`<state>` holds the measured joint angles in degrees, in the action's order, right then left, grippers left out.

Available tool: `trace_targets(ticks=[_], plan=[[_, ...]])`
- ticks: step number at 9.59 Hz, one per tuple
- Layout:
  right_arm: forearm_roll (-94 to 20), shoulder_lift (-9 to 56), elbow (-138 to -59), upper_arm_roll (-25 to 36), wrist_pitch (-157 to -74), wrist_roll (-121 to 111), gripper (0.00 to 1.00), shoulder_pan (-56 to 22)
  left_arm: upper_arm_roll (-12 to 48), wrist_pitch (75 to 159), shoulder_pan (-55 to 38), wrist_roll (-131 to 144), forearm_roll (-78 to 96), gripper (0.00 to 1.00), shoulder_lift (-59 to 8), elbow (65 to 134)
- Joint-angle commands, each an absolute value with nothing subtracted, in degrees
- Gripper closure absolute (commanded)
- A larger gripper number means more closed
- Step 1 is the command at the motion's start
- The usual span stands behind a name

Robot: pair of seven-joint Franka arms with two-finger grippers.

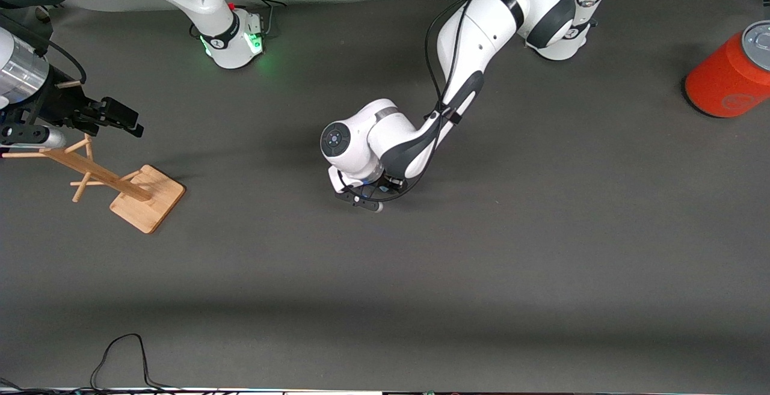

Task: Rotate and upright cup with both arms
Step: 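Lower the left gripper into the cup mouth and grasp the rim, then rotate the cup upright with the left gripper holding the rim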

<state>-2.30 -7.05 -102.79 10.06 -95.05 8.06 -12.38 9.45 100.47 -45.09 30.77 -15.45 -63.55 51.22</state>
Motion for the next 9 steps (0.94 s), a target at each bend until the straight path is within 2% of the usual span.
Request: trace_targets(ticks=[1,2,6,9], plan=[[-2.8,-8.1,-102.9,10.5,-94.2,8.5,0.00,-13.0,9.4,97.6,-45.3,26.1,-15.8,0.71,-62.8,51.1],[-2.8,-8.1,-102.9,10.5,-94.2,8.4,0.00,-13.0,9.4,96.9,-45.2,26.1,-15.8,1.00,-62.8,51.1],[-2.8,-8.1,-102.8,10.5,-93.6,8.5,0.00,-13.0,9.4,94.7,-44.6,27.0,-15.6,1.00,-61.3,50.6],[-2.8,-9.0,-102.7,10.3,-93.5,8.8,0.00,-13.1,9.1,95.4,-41.0,30.6,-15.7,1.00,-56.5,50.4]])
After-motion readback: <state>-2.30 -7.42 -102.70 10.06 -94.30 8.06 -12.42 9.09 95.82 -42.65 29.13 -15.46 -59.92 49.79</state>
